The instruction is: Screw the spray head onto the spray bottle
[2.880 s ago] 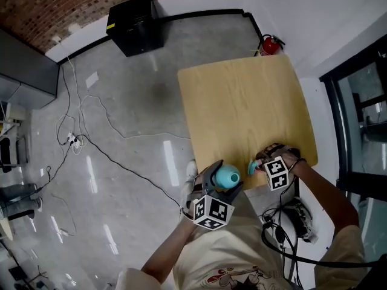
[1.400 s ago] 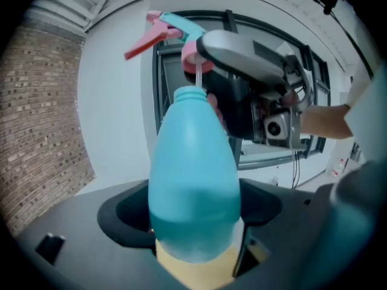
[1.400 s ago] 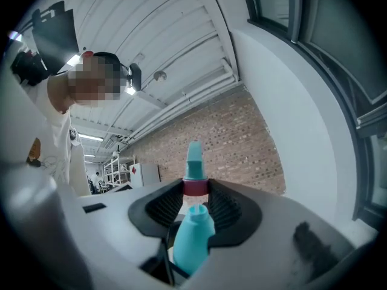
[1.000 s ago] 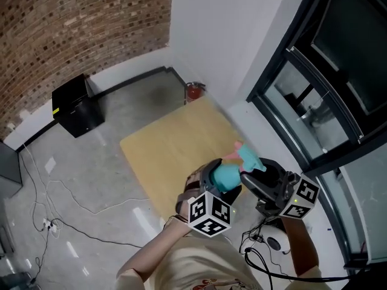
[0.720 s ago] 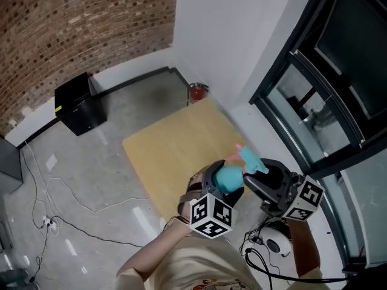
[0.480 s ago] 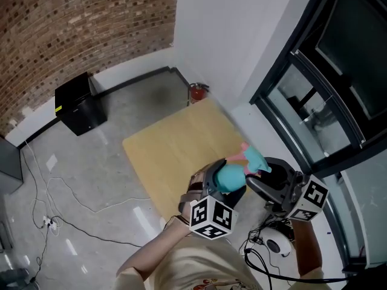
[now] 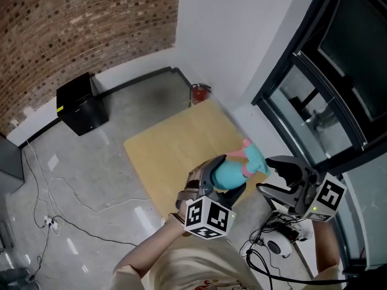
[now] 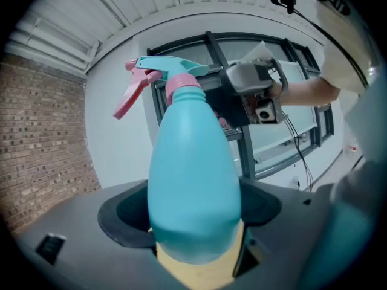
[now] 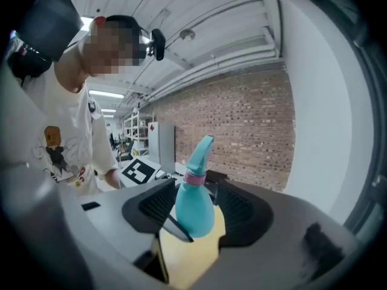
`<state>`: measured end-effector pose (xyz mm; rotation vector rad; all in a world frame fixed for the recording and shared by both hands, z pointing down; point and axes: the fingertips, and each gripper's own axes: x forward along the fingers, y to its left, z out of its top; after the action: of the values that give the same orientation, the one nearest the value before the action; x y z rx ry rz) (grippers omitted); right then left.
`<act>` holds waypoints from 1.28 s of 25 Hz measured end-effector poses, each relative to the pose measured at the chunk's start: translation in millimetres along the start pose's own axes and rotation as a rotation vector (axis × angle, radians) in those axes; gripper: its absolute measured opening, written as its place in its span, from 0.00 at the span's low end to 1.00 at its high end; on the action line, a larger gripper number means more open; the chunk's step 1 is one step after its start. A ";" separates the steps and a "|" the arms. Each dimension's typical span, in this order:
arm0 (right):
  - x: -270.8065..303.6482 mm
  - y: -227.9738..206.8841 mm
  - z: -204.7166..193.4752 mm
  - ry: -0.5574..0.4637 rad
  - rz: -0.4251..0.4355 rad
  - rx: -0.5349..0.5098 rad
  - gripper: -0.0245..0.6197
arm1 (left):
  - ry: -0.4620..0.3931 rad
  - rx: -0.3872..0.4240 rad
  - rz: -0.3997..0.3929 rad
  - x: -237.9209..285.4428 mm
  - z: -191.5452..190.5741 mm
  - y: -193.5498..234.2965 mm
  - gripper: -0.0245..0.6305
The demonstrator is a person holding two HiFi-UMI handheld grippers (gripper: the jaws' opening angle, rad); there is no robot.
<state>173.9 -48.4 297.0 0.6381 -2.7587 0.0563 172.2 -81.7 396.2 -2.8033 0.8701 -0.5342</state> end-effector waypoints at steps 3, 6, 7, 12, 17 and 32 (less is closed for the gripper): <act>-9.3 1.6 28.5 0.103 -0.001 -0.134 0.37 | 0.019 0.023 -0.006 -3.5 -10.2 6.7 0.67; -20.6 -4.7 43.9 0.298 -0.018 -0.436 0.37 | 0.027 0.040 -0.039 -5.2 -18.6 8.6 0.67; -22.9 -8.3 46.3 0.370 -0.016 -0.572 0.37 | 0.027 0.046 -0.058 -5.1 -20.3 8.1 0.67; -7.7 -11.2 51.8 0.571 0.145 -1.149 0.37 | 0.027 0.083 -0.176 -3.3 -23.6 4.6 0.67; 18.5 8.9 27.2 0.710 0.384 -1.397 0.37 | 0.020 0.136 -0.239 -16.0 -28.4 8.0 0.67; 45.6 33.9 -19.4 0.797 0.665 -1.454 0.30 | 0.014 0.159 -0.319 -22.1 -27.0 -5.0 0.67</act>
<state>125.8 -35.1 330.5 -0.5742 -1.4735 -1.1186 147.6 -66.2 416.1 -2.8045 0.3620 -0.6359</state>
